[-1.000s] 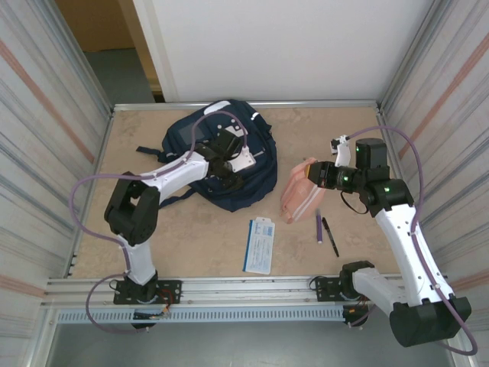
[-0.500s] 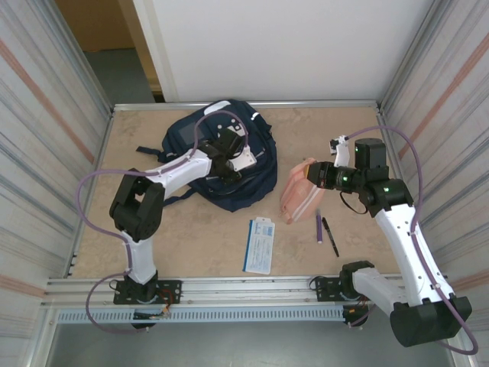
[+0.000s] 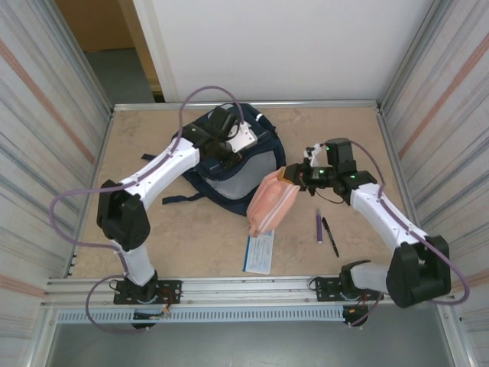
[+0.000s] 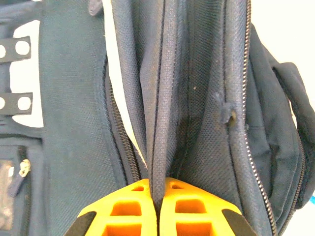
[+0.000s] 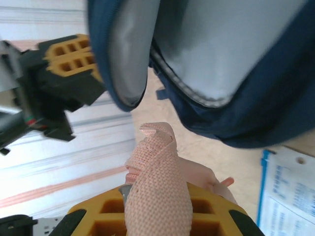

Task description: Pack the student bag

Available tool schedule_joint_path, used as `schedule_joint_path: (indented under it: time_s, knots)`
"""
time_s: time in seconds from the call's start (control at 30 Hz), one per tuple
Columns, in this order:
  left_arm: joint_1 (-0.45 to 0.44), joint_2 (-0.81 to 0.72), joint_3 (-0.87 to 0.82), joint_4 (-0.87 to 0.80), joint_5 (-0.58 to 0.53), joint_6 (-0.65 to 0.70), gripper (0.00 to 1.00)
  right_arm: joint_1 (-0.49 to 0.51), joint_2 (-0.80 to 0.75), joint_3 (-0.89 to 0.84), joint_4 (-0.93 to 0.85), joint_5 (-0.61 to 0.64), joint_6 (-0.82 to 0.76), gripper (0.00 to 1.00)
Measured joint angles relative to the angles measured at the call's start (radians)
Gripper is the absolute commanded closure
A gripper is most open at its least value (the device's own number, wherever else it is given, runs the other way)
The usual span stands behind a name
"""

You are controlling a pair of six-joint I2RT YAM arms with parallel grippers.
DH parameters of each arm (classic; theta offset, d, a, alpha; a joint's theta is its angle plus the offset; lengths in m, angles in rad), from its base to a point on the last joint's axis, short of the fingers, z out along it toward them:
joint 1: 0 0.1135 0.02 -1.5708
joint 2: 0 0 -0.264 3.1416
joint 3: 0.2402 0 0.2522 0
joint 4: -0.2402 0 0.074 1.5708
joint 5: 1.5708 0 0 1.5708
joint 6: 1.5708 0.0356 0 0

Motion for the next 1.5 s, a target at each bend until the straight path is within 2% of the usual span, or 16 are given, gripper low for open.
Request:
schedule_joint_path:
  time_s: [0.27, 0.43, 0.67, 1.03, 1.1, 1.17, 1.27, 1.43, 1.5]
  knots:
    - [0.061, -0.054, 0.019, -0.009, 0.077, -0.076, 1.00, 0.024, 0.094, -0.002, 0.250, 0.105, 0.180, 1.00]
    - [0.062, -0.105, -0.025, 0.014, 0.081, -0.070, 1.00, 0.052, 0.274, 0.006, 0.412, 0.143, 0.230, 1.00]
    - [0.063, -0.151, -0.027, 0.018, 0.078, -0.026, 1.00, 0.064, 0.496, 0.103, 0.643, 0.154, 0.348, 1.00]
    - [0.063, -0.166, -0.050, 0.064, 0.089, -0.013, 1.00, 0.116, 0.823, 0.315, 0.910, 0.306, 0.451, 1.00]
    - [0.064, -0.166, -0.054, 0.066, 0.089, -0.013, 1.00, 0.127, 0.873, 0.341, 0.935, 0.335, 0.459, 0.91]
    - [0.063, -0.166, -0.058, 0.066, 0.089, -0.013, 1.00, 0.139, 0.908, 0.363, 0.937, 0.364, 0.464, 0.76]
    - [0.063, -0.166, -0.064, 0.066, 0.089, -0.013, 1.00, 0.150, 0.926, 0.402, 0.882, 0.388, 0.454, 0.59]
    - [0.063, -0.166, -0.078, 0.090, 0.086, -0.014, 1.00, 0.154, 0.915, 0.451, 0.726, 0.398, 0.381, 0.46]
    - [0.063, -0.166, -0.080, 0.093, 0.079, -0.015, 1.00, 0.151, 0.895, 0.452, 0.646, 0.401, 0.335, 0.45]
